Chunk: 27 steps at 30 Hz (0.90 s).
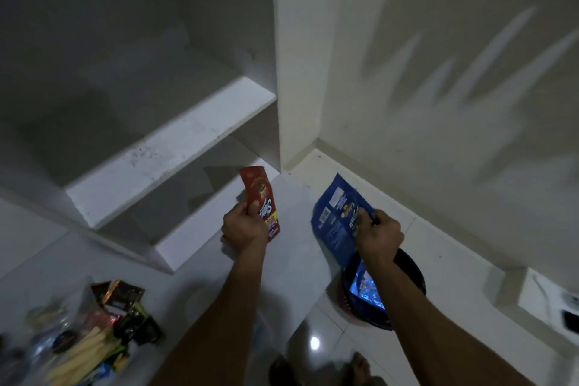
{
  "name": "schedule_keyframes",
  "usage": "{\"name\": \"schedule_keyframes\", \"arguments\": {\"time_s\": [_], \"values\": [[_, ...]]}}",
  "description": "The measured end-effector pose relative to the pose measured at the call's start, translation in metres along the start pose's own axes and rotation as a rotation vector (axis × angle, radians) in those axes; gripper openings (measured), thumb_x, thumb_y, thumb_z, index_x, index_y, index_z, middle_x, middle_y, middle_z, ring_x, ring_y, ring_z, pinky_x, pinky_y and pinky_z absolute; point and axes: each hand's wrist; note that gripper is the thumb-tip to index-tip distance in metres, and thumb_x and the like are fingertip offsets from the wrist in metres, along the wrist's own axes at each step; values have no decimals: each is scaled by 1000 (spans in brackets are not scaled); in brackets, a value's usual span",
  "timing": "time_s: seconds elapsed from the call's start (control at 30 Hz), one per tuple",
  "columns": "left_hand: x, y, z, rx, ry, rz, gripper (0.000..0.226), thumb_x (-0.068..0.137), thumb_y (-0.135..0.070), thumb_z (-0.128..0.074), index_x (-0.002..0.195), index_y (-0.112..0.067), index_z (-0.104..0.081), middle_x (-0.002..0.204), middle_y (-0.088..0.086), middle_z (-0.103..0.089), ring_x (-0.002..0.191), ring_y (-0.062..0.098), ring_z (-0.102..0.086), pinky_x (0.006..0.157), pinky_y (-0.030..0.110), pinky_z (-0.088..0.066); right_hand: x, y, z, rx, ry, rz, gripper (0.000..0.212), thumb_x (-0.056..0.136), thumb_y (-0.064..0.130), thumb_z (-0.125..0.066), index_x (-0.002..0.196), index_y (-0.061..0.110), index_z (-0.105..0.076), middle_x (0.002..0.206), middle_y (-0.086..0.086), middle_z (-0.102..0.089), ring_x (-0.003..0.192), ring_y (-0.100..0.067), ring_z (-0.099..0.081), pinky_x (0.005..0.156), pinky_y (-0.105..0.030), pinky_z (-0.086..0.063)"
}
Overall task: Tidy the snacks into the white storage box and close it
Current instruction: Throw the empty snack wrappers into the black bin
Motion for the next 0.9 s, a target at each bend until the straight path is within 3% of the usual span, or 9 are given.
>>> {"name": "schedule_keyframes", "arguments": {"time_s": [0.1, 0.27, 0.37, 0.47, 0.67, 0.9], "values": [[-28, -20, -16, -21, 26, -114, 22, 86, -37, -70, 98, -20, -76, 97, 6, -75, 85, 30, -67, 89, 46, -52, 22, 3, 38, 6, -77, 35, 35, 94, 19, -63, 67, -3, -59, 60, -8, -53, 61, -23, -50, 54, -24, -22], [-111, -56, -64, 19, 140, -281, 21, 88, -33, -68, 96, -15, -76, 96, 9, -75, 84, 30, -66, 92, 52, -48, 81, -33, 118, 14, -206, 55, 34, 94, 25, -61, 66, 7, -57, 69, -15, -64, 67, -29, -60, 62, -26, -34], [-130, -55, -77, 47, 175, -323, 20, 90, -33, -66, 94, -16, -76, 95, 7, -75, 83, 29, -66, 91, 48, -47, 87, -42, 130, -8, -209, 51, 37, 94, 26, -60, 65, 4, -57, 72, -19, -65, 69, -33, -61, 63, -27, -34], [-188, -53, -117, 122, 246, -350, 20, 91, -34, -64, 91, -18, -76, 92, 7, -74, 82, 29, -65, 89, 42, -47, 102, -75, 172, -33, -214, 3, 39, 94, 28, -59, 60, 11, -49, 74, -21, -64, 72, -33, -60, 63, -26, -31], [-261, 4, -164, 239, 344, -350, 27, 93, -33, -59, 94, -11, -74, 88, 10, -72, 78, 29, -67, 72, 33, -51, 100, -153, 209, -126, -72, -137, 40, 96, 28, -55, 62, 8, -49, 65, -3, -51, 65, -23, -54, 58, -24, -30], [-270, 71, -203, 481, 391, -249, 32, 94, -47, -51, 91, -22, -71, 85, 0, -68, 75, 20, -65, 74, 41, -56, 96, -220, 195, -203, -3, -324, 34, 96, 30, -55, 69, 8, -59, 77, -13, -61, 70, -27, -56, 61, -26, -36]]}}
Point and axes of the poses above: each hand's wrist, its own x-axis towards the middle knuckle, its own z-axis out of the back of the hand, y = z × x
